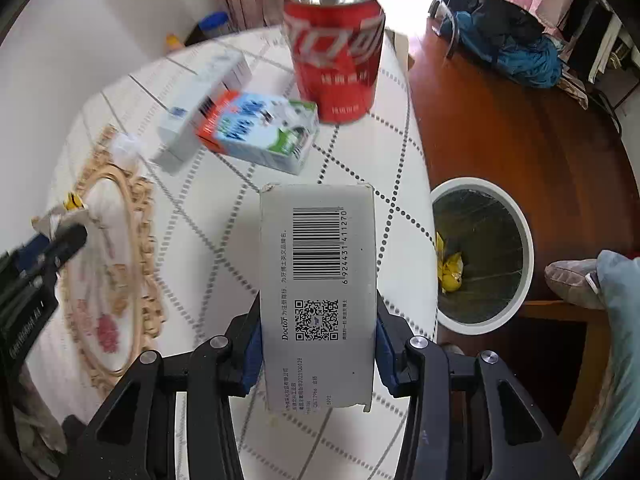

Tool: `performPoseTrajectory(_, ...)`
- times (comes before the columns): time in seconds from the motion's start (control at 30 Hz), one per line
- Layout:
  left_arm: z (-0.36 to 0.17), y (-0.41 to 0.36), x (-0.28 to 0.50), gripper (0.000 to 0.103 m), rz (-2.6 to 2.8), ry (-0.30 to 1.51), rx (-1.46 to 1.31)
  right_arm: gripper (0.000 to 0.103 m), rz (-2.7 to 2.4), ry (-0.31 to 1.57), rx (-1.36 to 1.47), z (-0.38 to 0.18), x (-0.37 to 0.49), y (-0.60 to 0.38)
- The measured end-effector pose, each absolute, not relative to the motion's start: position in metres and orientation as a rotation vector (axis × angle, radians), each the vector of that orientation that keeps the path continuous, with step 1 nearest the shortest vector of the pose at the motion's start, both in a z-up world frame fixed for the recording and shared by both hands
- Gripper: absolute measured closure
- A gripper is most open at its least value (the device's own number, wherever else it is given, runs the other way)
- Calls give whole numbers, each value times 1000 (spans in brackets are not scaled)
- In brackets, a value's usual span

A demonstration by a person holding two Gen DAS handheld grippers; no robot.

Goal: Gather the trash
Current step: 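Grasp the white barcode box with the right tool while the left tool grasps the crumpled wrapper, then carry both items over the wastebasket and open both tools to drop them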

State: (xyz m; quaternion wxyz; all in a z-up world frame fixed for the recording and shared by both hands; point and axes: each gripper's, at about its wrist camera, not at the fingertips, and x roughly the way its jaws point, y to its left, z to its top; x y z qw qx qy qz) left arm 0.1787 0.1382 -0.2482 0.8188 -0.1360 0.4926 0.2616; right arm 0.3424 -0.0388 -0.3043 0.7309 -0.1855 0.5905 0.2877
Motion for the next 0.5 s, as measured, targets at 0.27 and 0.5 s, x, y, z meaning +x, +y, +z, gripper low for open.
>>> performPoseTrajectory(0.27, -192, 106, 150, 71, 592, 949, -324, 55, 690, 1193, -313, -235, 317, -67)
performPoseTrajectory(0.5, -138, 67, 152, 71, 555, 861, -311, 55, 715, 1108, -215, -175, 316, -111)
